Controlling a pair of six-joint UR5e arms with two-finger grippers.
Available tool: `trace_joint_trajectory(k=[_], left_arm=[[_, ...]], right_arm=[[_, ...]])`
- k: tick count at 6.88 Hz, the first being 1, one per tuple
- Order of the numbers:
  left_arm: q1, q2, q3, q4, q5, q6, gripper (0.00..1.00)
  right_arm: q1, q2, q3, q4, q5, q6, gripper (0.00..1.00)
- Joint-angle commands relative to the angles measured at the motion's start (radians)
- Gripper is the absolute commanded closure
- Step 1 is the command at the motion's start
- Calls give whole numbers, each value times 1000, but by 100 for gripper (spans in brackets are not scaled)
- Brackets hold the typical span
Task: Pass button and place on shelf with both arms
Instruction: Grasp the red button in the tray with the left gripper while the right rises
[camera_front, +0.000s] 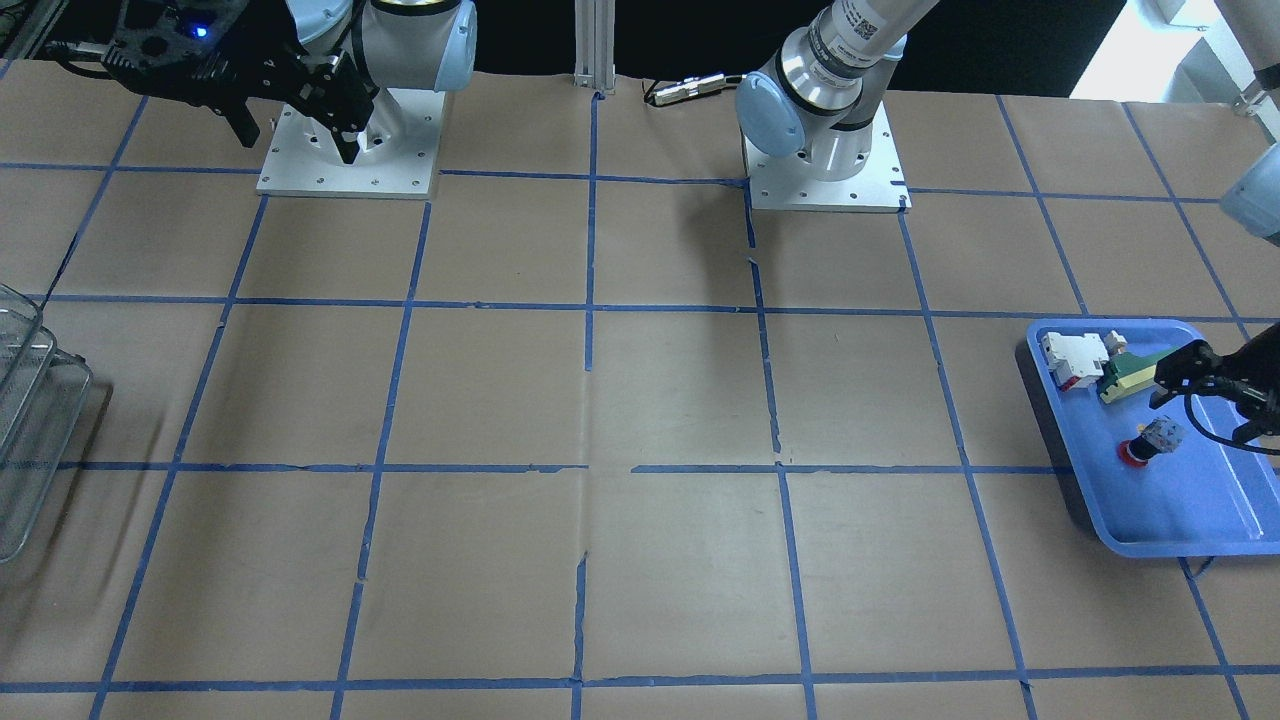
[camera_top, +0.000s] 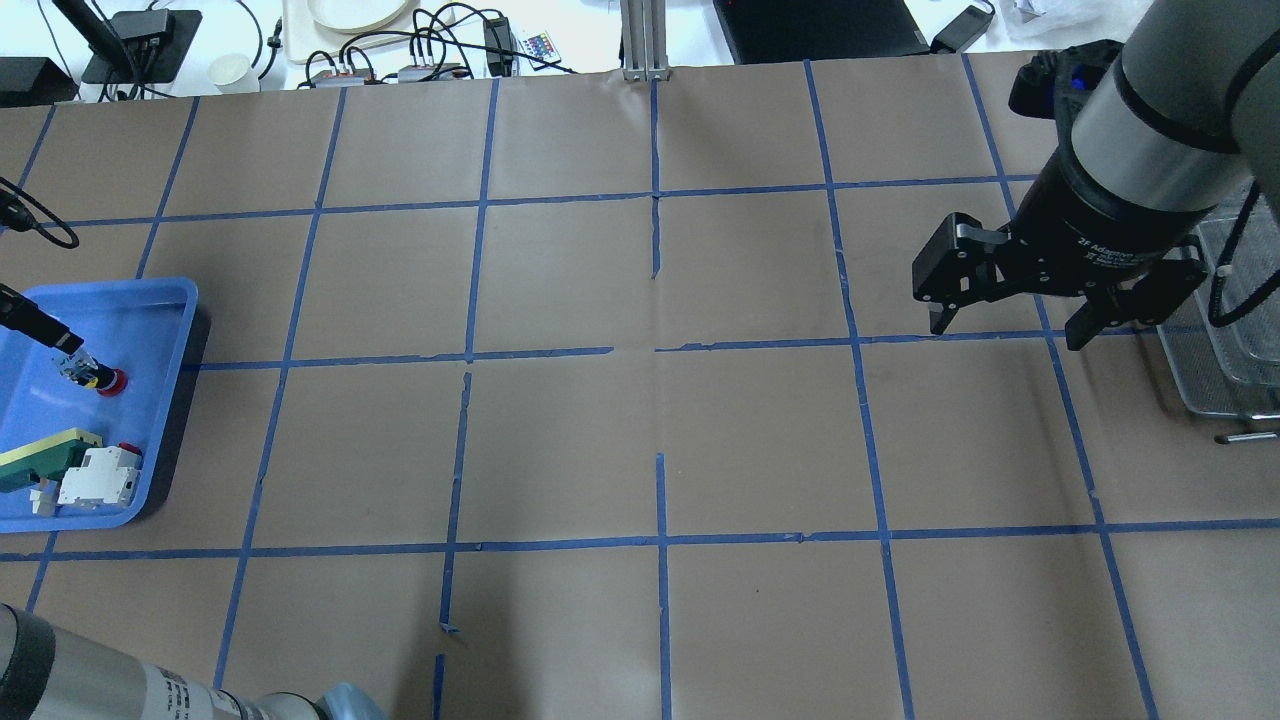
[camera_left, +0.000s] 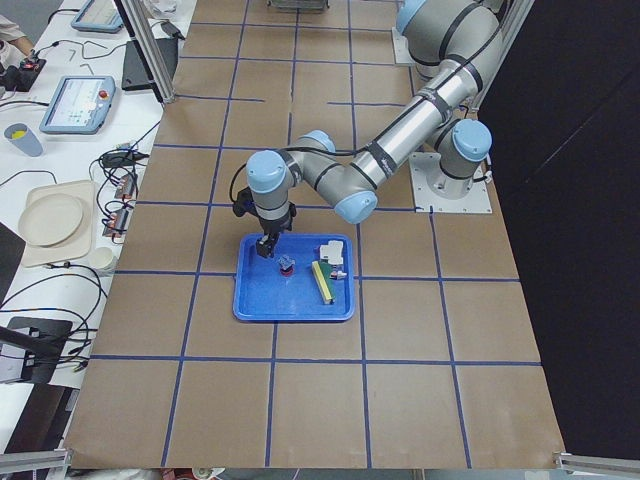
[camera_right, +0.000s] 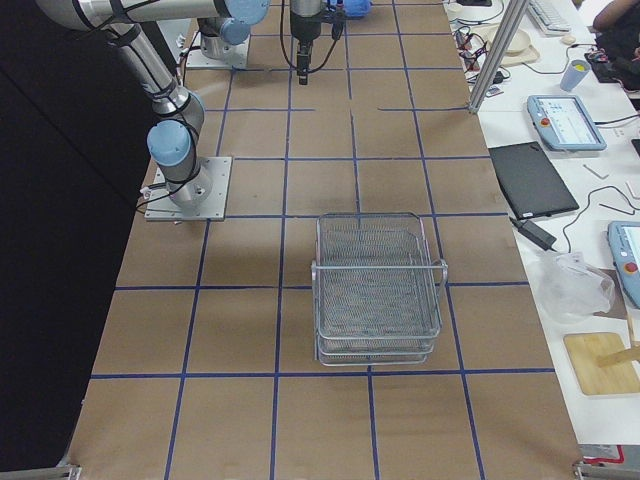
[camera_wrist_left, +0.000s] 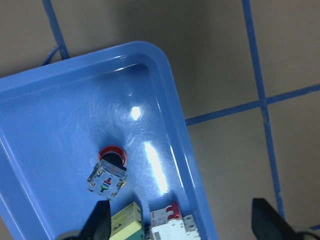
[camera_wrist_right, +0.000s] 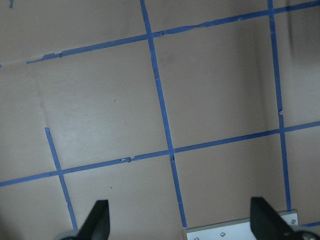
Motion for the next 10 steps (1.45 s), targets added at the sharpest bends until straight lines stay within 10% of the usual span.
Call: trace_joint_trajectory(k=[1,4,7,10], left_arm=[[27,-34,-32,54,0,101,4],[28,-68,-43,86,0,95,7],[28,-63,-43,83,16,100,69],[28,-53,-41,72,9,95,85]], right_arm=[[-1,3,-2,0,23,49,0],[-2,84,-12,-1,291,271,0],[-117,135,3,18,620,459,0],[-142,178,6,37,782,584,0]])
